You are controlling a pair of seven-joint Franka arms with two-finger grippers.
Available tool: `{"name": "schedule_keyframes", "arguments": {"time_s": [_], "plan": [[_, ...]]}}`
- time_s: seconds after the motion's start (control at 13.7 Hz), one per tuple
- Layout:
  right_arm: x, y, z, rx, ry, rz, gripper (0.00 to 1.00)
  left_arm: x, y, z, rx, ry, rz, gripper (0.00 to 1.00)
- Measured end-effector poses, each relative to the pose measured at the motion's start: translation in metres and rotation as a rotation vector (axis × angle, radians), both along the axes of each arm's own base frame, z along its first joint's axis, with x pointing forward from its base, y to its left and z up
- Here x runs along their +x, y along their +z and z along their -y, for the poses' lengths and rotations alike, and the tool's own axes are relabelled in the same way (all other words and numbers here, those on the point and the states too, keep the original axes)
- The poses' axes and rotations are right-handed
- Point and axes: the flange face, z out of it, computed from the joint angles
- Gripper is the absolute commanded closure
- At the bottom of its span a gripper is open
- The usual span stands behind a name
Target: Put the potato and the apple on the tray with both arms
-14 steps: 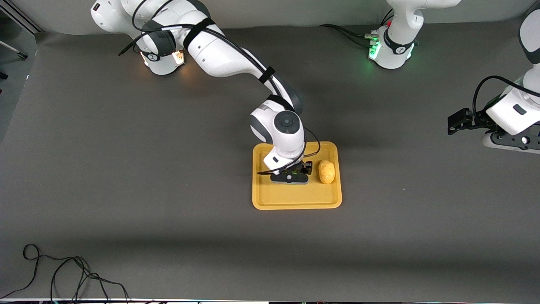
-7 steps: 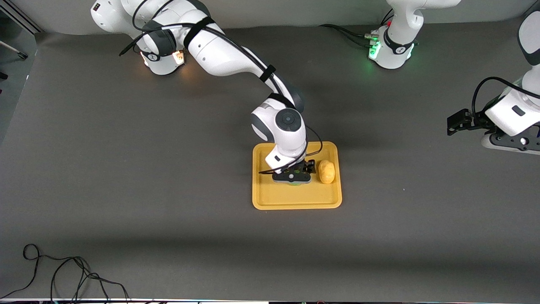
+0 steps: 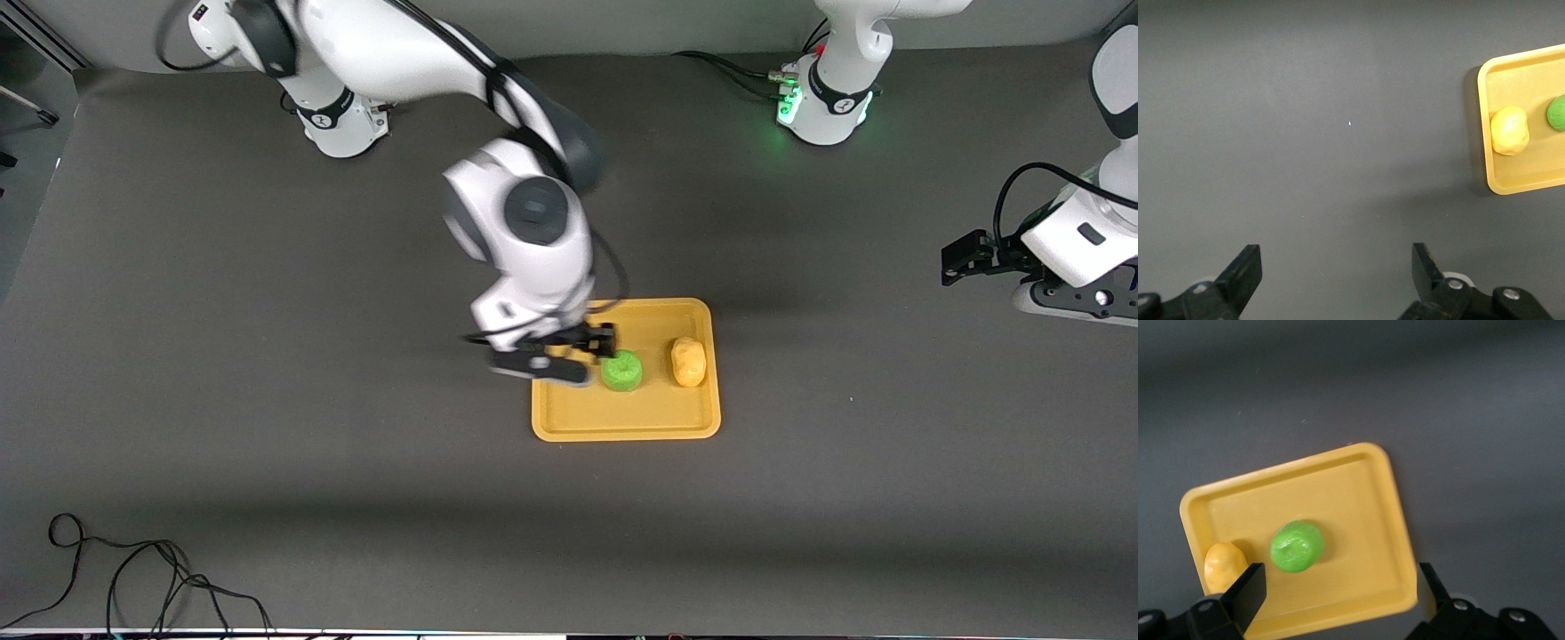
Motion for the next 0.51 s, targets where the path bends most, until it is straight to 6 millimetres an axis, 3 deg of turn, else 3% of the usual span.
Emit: {"name": "schedule_keyframes", "arguments": {"time_s": [0.15,0.29,0.36,0.51], "plan": [[0.006,0.047,0.05,-0.007,-0.029,-0.036,0.0,0.0,0.0,0.0,0.0,0.0,0.0,0.0],[0.012,0.076,0.107,-0.028,0.025,-0.076,0.0,0.0,0.0,0.0,0.0,0.0,0.001,0.0],[0.017,0.087,0.144,-0.033,0.061,-0.087,0.0,0.0,0.0,0.0,0.0,0.0,0.001,0.0],[0.028,0.105,0.237,-0.021,0.126,-0.107,0.0,0.0,0.0,0.001,-0.001,-0.002,0.001,0.0]]}}
